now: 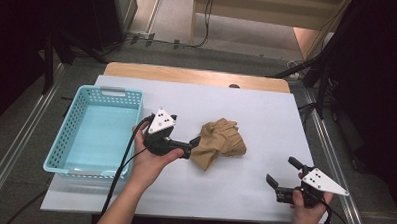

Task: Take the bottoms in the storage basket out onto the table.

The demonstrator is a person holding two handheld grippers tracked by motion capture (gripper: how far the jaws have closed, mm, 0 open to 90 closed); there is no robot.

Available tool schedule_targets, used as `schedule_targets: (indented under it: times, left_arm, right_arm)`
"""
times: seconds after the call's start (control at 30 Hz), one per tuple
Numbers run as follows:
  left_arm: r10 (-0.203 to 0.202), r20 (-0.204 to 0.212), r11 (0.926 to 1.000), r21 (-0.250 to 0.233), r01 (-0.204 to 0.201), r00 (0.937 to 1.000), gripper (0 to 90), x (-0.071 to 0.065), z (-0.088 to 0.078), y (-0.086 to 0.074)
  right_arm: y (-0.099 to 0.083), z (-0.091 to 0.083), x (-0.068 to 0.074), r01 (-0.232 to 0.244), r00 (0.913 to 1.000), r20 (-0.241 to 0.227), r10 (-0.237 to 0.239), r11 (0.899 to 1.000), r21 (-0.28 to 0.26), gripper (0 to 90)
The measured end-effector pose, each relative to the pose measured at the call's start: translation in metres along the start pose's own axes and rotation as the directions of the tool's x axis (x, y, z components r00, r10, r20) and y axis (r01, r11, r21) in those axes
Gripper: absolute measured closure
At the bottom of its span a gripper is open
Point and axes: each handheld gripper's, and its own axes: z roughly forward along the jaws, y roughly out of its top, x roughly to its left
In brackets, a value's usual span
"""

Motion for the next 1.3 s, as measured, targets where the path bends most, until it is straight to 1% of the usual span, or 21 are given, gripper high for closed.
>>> schedule_targets:
  times: [0.17, 0.23, 0.33, 0.5, 0.63, 0.7, 0.93, 1.07, 1.3]
  left_arm:
    - [-0.012, -0.021, 0.9999, -0.010, 0.012, 0.9997, 0.0, 0.005, -0.011, -0.004]
    - [-0.016, -0.028, 0.9999, -0.007, 0.015, 0.9995, 0.0, 0.007, -0.016, -0.006]
    - [-0.021, -0.045, 0.9997, -0.012, 0.021, 0.9988, 0.0, 0.010, -0.023, -0.009]
    - [-0.031, -0.063, 0.9994, -0.020, 0.030, 0.9976, 0.0, 0.015, -0.034, -0.013]
    - [-0.022, -0.088, 0.9997, -0.012, 0.021, 0.9959, 0.0, 0.018, -0.041, -0.017]
    - [-0.027, -0.094, 0.9996, -0.013, 0.025, 0.9952, 0.0, 0.020, -0.045, -0.019]
    - [-0.042, -0.125, 0.9990, -0.017, 0.040, 0.9912, 0.0, 0.028, -0.060, -0.028]
    - [-0.038, -0.143, 0.9993, -0.011, 0.037, 0.9889, 0.0, 0.032, -0.067, -0.033]
    - [-0.052, -0.172, 0.9987, -0.012, 0.050, 0.9837, 0.0, 0.041, -0.082, -0.041]
  right_arm:
    - [0.000, 0.000, 0.000, 0.001, 1.0000, 0.000, -0.001, 1.000, 0.002, 0.0]
    - [0.000, 0.000, 0.000, 0.000, 1.0000, 0.000, 0.000, 1.000, 0.003, 0.0]
    - [0.000, 0.001, 0.001, 0.000, 1.0000, -0.002, 0.000, 1.000, 0.005, 0.0]
    - [0.000, 0.001, 0.001, 0.000, 1.0000, -0.001, 0.000, 1.000, 0.008, 0.0]
    - [0.000, 0.001, 0.001, 0.000, 1.0000, -0.001, 0.000, 1.000, 0.009, 0.0]
    - [0.000, 0.001, 0.001, -0.002, 1.0000, -0.002, 0.002, 1.000, 0.011, 0.0]
    - [-0.001, 0.002, 0.000, 0.004, 1.0000, -0.003, -0.004, 1.000, 0.009, 0.0]
    - [-0.001, 0.002, 0.001, 0.002, 1.0000, -0.002, -0.002, 1.000, 0.011, 0.0]
    - [-0.001, 0.002, 0.001, -0.003, 1.0000, -0.001, 0.003, 1.000, 0.014, 0.0]
